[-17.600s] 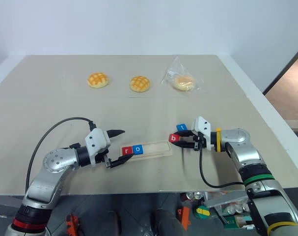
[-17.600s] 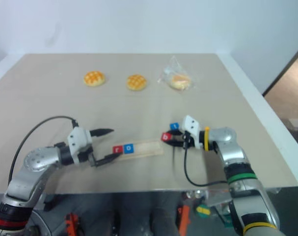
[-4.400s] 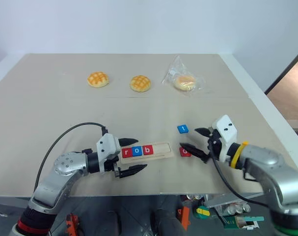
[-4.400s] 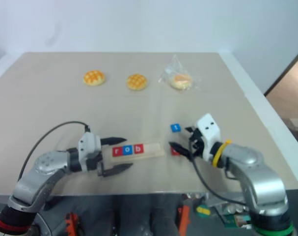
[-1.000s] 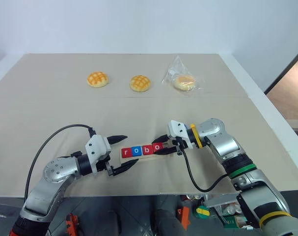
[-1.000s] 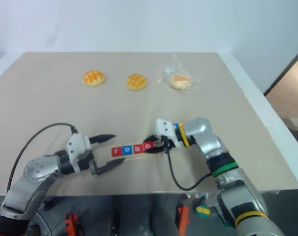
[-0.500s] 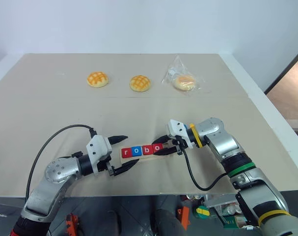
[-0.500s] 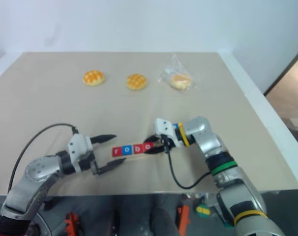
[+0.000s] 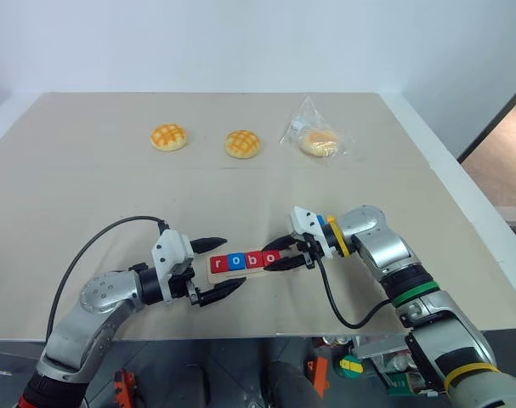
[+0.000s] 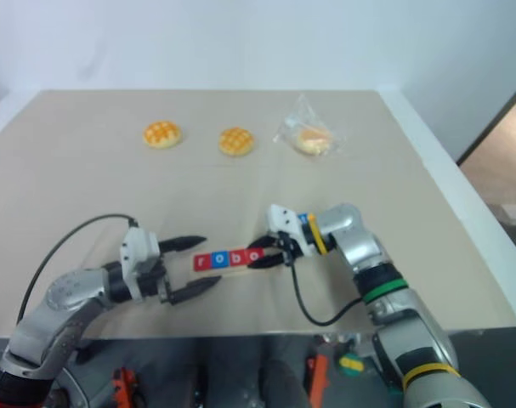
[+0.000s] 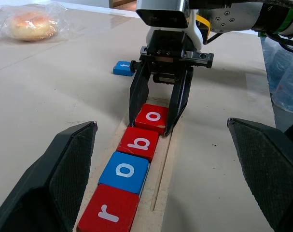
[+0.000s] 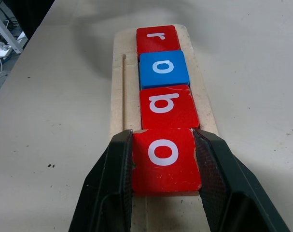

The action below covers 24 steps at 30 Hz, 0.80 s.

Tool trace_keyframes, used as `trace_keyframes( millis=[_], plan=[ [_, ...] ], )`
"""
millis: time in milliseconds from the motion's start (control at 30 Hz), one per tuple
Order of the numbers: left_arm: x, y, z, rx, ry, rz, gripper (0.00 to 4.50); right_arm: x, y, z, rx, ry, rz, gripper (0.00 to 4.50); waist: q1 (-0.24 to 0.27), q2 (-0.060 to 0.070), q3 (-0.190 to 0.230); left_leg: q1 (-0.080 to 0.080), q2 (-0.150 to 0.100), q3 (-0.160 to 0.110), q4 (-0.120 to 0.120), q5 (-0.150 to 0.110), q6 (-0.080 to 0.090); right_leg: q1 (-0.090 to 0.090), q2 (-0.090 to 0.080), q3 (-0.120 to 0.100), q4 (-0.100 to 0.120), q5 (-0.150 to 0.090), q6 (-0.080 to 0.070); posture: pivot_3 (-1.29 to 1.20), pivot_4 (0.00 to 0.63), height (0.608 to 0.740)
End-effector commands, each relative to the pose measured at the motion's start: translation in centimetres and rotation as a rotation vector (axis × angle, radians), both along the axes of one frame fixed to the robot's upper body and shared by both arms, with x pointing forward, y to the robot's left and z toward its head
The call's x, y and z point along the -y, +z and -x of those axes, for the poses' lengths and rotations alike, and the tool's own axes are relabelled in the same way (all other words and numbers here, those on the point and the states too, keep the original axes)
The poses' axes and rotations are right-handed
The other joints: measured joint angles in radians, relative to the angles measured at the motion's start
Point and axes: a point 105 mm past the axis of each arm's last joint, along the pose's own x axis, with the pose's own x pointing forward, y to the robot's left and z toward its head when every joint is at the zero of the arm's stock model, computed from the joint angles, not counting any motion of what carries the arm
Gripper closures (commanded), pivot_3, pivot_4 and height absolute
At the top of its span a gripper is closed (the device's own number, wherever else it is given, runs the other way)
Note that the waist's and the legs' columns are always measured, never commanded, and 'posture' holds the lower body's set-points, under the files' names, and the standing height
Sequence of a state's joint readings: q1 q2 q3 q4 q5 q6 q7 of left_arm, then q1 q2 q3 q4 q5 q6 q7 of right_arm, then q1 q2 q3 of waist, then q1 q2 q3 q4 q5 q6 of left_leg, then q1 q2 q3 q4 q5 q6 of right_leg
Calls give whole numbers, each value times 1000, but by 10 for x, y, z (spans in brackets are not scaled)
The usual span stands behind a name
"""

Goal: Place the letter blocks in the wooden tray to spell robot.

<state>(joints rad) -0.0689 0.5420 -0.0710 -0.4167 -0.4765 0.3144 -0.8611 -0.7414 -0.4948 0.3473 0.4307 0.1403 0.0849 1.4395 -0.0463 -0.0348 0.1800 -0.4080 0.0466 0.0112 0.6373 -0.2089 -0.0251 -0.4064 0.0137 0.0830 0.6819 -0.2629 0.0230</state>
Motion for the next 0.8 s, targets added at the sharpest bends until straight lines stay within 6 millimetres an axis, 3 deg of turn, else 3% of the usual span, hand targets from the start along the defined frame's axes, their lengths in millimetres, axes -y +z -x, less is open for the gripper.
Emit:
trace_keyframes(
  millis=[33, 700, 800],
  plan=[
    [1, 10, 3, 54, -16, -19, 0, 1, 14, -6, 46, -1, -44, 2766, 0, 0, 0, 0, 0, 0, 0, 0, 0, 0, 0, 0, 0, 0, 0, 0, 150, 740],
    [1, 6, 5, 58, -18, -49, 0, -1, 31, -5, -35, -42, -131, 2766, 0, 0, 0, 0, 0, 0, 0, 0, 0, 0, 0, 0, 0, 0, 0, 0, 150, 740],
    [1, 6, 5, 59, -19, -52, 0, 2, 26, -3, 12, -15, -87, 2766, 0, 0, 0, 0, 0, 0, 0, 0, 0, 0, 0, 0, 0, 0, 0, 0, 150, 740]
  ],
)
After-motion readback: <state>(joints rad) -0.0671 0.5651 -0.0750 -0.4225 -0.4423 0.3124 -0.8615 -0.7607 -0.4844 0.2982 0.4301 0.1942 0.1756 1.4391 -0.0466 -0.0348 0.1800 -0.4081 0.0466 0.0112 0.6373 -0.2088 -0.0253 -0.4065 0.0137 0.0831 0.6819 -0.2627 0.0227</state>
